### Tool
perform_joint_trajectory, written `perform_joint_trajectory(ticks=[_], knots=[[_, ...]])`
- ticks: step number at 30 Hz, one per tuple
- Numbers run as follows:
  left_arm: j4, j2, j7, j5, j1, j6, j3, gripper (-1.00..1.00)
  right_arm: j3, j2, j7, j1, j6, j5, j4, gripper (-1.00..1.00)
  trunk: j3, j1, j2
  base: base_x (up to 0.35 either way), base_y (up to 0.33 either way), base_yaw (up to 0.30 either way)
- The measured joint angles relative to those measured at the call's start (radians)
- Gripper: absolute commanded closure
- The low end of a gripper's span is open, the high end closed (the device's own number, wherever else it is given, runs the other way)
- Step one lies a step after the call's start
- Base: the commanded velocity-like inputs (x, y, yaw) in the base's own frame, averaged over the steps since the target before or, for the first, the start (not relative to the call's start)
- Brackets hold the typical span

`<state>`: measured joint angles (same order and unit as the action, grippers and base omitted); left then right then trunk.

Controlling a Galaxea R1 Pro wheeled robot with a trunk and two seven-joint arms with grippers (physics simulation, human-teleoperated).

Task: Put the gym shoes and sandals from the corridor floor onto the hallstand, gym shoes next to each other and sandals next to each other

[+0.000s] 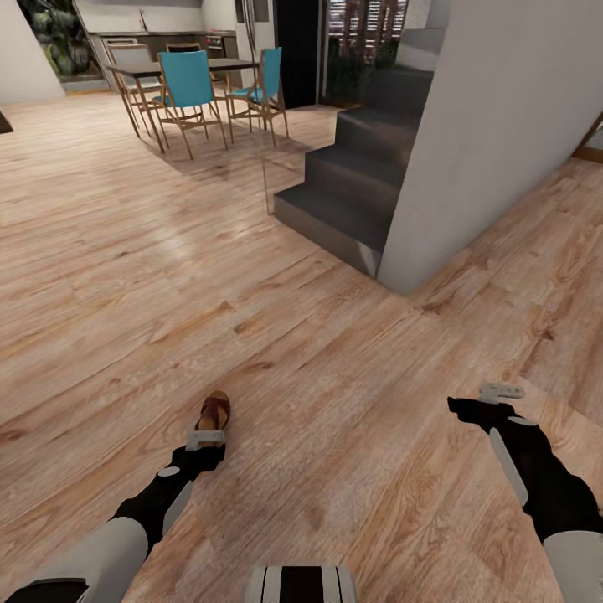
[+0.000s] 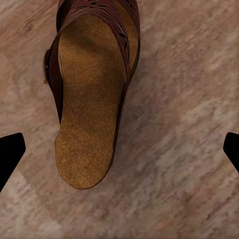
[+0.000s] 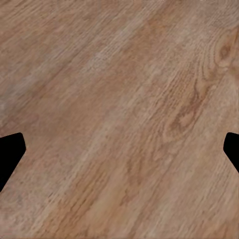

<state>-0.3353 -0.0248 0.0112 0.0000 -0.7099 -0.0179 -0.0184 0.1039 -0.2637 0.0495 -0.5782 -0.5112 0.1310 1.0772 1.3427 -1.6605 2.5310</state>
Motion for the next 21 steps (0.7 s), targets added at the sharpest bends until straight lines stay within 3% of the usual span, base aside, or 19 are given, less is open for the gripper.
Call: perform_joint_trajectory(ticks=[9,21], knots=[[-0.001,-0.001,0.0,0.0,0.0,-0.001,-0.001,-1.0,-0.004,0.058,-0.002,-0.001,0.035,0.001,0.0,-1.0,0.0,0.0,0.0,0.0,0.0,0.0],[-0.001,-0.001,0.0,-0.001,0.0,-0.001,0.0,-1.0,-0.04,0.084,-0.002,-0.001,0.044,0.0,0.0,-1.0,0.0,0.0,0.0,0.04,0.028,0.0]])
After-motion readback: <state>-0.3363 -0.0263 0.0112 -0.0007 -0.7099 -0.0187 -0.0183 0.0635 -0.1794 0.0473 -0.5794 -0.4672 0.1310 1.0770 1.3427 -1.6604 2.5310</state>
